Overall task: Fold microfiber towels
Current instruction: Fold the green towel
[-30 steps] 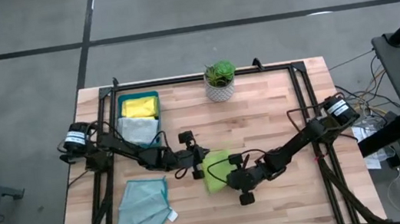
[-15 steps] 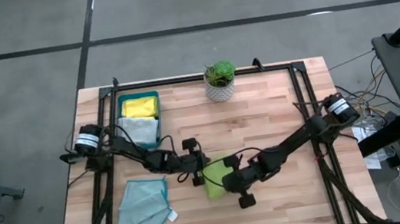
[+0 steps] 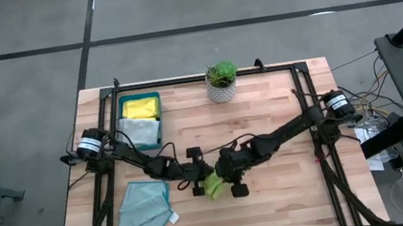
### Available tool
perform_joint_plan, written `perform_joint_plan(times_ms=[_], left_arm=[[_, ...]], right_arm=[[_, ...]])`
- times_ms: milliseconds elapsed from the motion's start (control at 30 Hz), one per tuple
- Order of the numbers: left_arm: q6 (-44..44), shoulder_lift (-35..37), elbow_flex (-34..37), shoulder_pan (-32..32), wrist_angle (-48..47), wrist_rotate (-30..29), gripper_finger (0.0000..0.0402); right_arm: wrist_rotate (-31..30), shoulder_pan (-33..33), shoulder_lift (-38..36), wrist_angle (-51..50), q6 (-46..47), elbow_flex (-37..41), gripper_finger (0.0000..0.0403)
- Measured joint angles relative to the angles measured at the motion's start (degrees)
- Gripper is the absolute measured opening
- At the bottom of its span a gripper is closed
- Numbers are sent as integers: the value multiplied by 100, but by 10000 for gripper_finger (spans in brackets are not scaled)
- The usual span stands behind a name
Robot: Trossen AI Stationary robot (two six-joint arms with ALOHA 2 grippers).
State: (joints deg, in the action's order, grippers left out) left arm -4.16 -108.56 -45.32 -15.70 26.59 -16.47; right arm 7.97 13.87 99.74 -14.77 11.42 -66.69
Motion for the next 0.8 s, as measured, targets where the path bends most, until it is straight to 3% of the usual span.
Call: perform_joint_plan(times_ms=[633,800], left_arm=[[-74,-28,-59,-13,-9,183,1],[-221,74,-57,-46,-265,206,17]], right_arm=[[1,-532,325,128,-531,30,13],[1,-593,341,178,-510,30,13]])
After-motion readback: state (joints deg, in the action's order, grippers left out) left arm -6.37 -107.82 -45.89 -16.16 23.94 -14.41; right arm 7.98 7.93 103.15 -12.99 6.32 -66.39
